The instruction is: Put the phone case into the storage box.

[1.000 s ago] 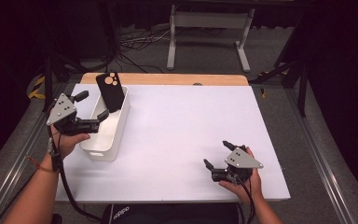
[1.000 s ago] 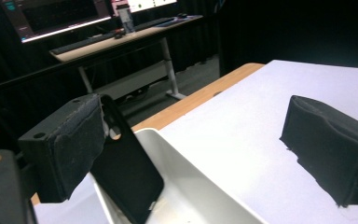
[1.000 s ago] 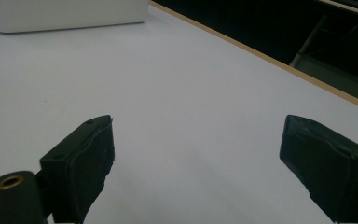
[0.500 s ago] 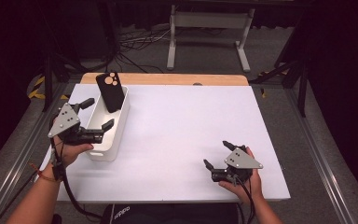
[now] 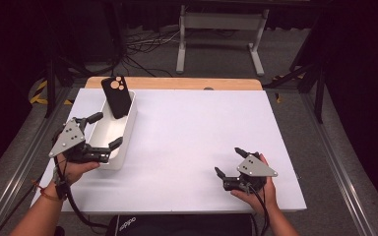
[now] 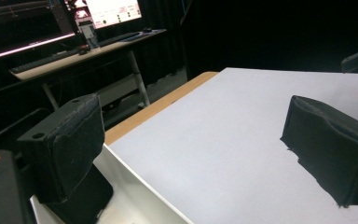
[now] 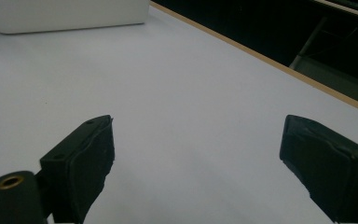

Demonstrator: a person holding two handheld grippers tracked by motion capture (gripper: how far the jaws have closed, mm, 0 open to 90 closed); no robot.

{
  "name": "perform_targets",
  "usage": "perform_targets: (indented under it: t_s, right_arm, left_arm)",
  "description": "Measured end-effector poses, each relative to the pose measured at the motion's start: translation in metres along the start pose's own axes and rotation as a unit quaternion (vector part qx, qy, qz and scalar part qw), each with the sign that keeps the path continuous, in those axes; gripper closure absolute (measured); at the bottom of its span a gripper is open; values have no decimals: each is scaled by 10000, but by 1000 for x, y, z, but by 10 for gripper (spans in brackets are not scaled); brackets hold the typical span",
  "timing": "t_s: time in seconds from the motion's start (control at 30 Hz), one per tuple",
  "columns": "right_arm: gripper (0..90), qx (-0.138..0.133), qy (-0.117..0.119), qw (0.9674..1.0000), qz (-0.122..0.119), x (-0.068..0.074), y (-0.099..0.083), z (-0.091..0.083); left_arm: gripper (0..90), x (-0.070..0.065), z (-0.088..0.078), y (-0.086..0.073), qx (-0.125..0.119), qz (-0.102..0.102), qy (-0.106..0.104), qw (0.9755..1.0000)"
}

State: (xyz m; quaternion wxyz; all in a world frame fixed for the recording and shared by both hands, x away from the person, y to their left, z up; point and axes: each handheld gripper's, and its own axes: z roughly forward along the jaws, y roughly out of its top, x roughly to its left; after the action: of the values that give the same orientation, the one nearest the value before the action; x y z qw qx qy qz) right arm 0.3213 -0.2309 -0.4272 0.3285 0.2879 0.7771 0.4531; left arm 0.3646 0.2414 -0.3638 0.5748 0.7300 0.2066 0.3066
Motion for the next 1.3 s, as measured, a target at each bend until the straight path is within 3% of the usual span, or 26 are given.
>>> perform_targets:
  t_s: [0.37, 0.63, 0.93, 1.03, 1.3]
  right_arm:
    - [111, 4, 1, 10000, -30, 0, 0, 0]
    - [111, -26, -1, 10000, -51, 0, 1, -1]
    - [111, -51, 14, 9999, -90, 1, 3, -2]
    - [111, -66, 35, 9999, -102, 1, 3, -2]
    - [111, -82, 52, 9999, -113, 2, 3, -3]
  left_arm:
    - [66, -16, -3, -1, -26, 67, -76, 9999]
    - [56, -30, -5, -2, -33, 111, -298, 9995]
    - [53, -42, -4, -6, 83, 194, -464, 9987]
    - [51, -47, -4, -9, 109, 133, -529, 9985]
    - [50, -56, -6, -16, 243, 196, -567, 9979]
